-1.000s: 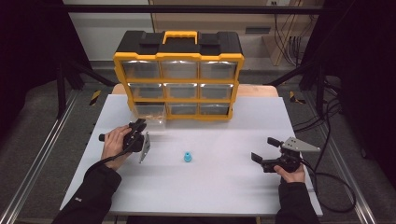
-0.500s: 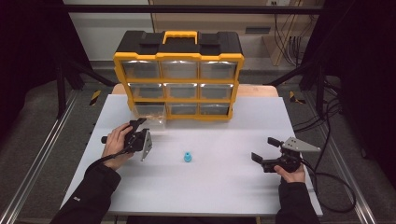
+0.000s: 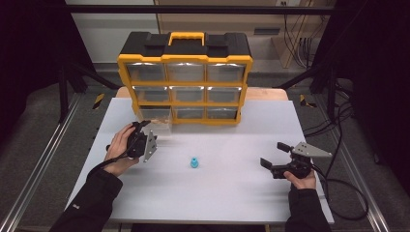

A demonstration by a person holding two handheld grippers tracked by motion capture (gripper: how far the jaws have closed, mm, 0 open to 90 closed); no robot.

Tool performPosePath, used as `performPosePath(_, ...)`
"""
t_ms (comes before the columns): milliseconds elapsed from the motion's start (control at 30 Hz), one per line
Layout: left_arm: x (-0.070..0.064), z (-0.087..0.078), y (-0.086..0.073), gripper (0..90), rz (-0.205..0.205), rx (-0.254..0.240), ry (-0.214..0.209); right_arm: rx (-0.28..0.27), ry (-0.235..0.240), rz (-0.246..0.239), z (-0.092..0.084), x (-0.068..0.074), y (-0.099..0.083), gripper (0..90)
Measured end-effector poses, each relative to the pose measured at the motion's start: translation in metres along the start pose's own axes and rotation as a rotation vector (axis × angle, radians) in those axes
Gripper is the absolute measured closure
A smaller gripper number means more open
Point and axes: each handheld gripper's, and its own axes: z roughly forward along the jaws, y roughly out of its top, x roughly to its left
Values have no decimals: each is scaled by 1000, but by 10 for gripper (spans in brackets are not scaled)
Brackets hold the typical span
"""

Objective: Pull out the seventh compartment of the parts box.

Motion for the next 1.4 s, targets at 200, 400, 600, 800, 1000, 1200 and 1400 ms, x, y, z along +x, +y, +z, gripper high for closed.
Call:
performPosePath(200,4,-3,2,328,-80,-29,-18,0,0,-1,0,0,0,7)
performPosePath(400,8,-6,0,311,-237,-62,-47,-1,0,5,0,0,0,7)
performPosePath(600,10,-9,-3,308,-354,-80,-73,0,0,5,0,0,0,7)
performPosePath(800,11,-11,-5,291,-461,-102,-101,-2,-1,-1,0,0,0,7)
performPosePath(1000,14,-15,-9,245,-606,-117,-125,-3,0,-1,0,0,0,7)
performPosePath(1200,15,-17,-12,201,-672,-130,-132,-2,1,6,0,0,0,7)
performPosePath(1400,15,-19,-12,175,-723,-127,-149,-3,1,2,0,0,0,7)
